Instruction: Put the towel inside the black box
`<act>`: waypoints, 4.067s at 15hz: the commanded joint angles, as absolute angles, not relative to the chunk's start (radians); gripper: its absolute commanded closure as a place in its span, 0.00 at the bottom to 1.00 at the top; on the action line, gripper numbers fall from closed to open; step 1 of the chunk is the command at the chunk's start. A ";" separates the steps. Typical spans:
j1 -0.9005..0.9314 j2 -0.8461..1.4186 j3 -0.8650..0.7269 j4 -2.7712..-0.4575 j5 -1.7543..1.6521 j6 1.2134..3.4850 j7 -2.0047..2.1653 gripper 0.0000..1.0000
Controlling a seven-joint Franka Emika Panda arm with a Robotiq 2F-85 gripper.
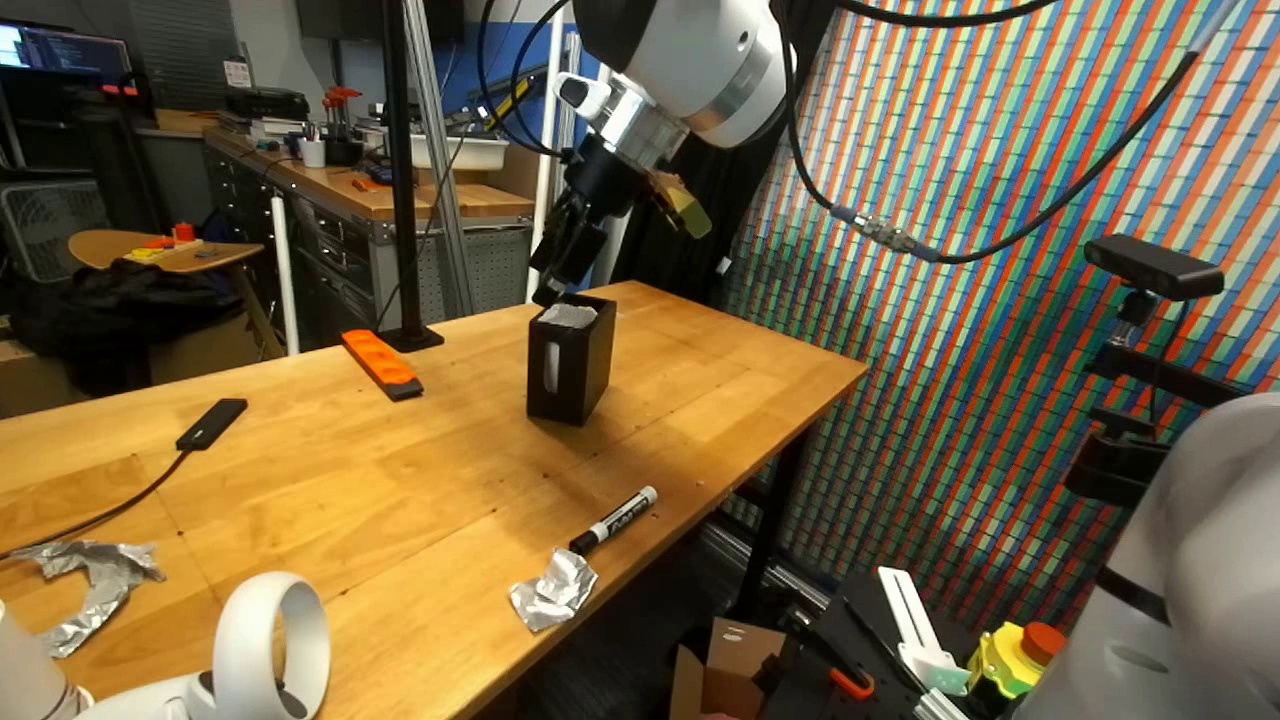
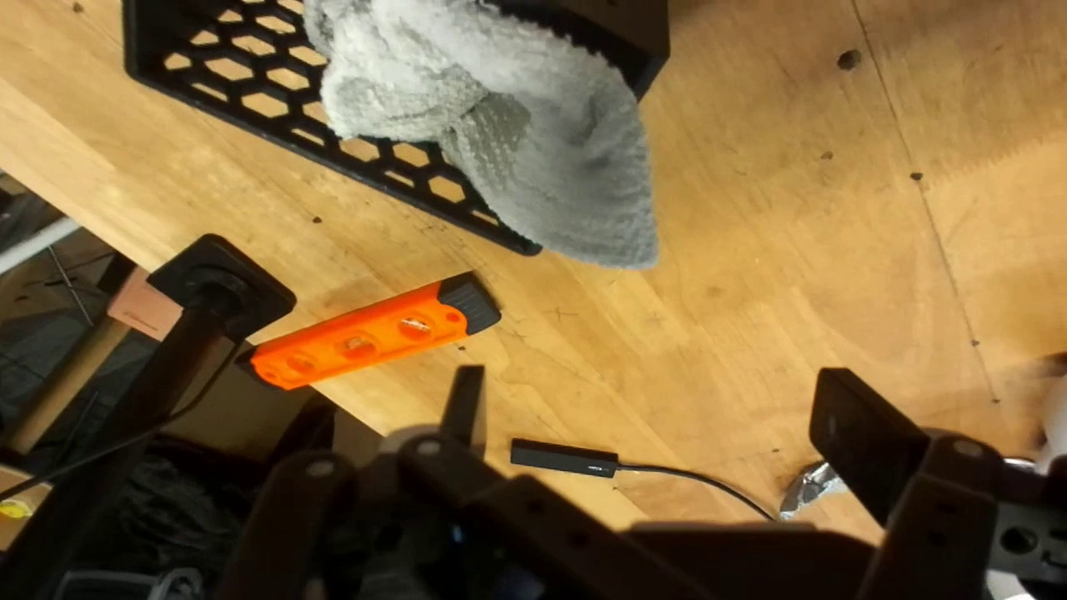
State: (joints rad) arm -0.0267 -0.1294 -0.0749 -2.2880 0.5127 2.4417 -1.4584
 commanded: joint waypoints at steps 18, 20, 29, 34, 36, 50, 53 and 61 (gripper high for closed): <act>-0.028 -0.066 -0.102 -2.294 0.581 2.481 -1.551 0.82; -0.027 -0.066 -0.102 -2.293 0.584 2.484 -1.552 0.96; -0.025 -0.048 -0.099 -2.264 0.621 2.529 -1.583 0.97; -0.030 0.006 -0.090 -2.193 0.636 2.589 -1.597 0.97; -0.035 0.021 -0.084 -2.175 0.628 2.598 -1.588 0.97; -0.075 0.037 -0.096 -2.184 0.061 2.716 -1.260 0.97; -0.079 0.020 -0.090 -2.196 -0.040 2.683 -1.210 0.97; -0.071 0.025 -0.083 -2.159 -0.172 2.544 -1.048 0.97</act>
State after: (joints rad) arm -0.0727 0.0422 -0.0948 -2.1843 -0.1459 2.6233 -1.1278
